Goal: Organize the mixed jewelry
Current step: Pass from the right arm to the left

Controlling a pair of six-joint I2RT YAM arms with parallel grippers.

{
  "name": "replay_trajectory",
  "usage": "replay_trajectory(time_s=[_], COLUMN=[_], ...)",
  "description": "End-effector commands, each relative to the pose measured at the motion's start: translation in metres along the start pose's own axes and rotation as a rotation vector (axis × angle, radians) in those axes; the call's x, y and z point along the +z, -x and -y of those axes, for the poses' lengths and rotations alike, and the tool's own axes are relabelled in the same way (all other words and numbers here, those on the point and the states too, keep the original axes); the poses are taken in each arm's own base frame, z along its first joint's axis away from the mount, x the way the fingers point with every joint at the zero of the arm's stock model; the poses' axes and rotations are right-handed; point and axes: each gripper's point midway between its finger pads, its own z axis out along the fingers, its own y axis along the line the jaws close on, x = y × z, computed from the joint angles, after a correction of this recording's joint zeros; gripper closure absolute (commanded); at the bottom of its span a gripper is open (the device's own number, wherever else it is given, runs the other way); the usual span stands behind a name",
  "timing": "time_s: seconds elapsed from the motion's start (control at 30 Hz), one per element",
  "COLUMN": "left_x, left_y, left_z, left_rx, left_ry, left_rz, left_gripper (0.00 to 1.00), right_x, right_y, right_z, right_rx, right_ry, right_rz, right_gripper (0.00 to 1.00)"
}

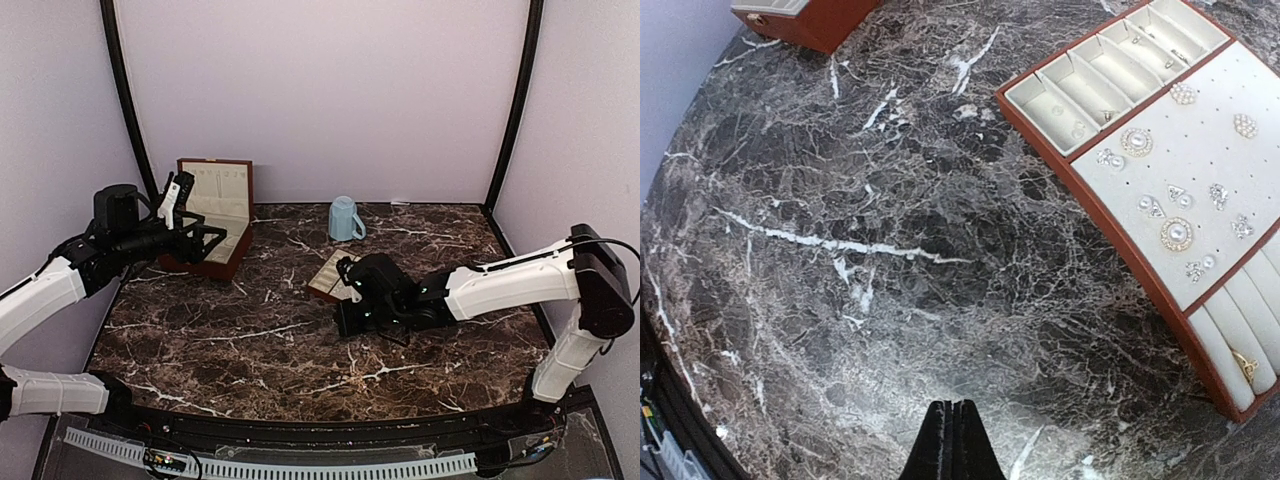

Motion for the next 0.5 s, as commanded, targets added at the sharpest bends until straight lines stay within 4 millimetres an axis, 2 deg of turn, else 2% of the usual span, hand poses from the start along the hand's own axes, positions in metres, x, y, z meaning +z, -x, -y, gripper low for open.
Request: replay_trajectory(time_s=[0.0,0.17,0.33,0.47], left_x=[-0.011,-0.022,-0.032,-0.029], left_y=[0.019,0.026,0.023,0.014], left_z=[0.020,0.055,0.101,0.126], left_rx=[0.056,0.115,0.222,0.252], left_ry=[-0.098,-0.264,-0.415,-0.489], left_rz=[0.108,0.179,0.250,0.238], left_gripper=[0.20,0.20,0.19,0.19], right_x=[-0.018,-0.033,-0.051,-0.071], right_y=[0.023,0.030,0.034,0.039], right_z=[-0.018,-0.027,-0.051,-0.077], right_rx=[0.052,0.062,0.042,0.008], right_ry=[0.166,0.268,0.413,0.555], right_rz=[0.096,0.146,0.153,0.180], right_gripper=[1.00,1.00,1.00,1.00])
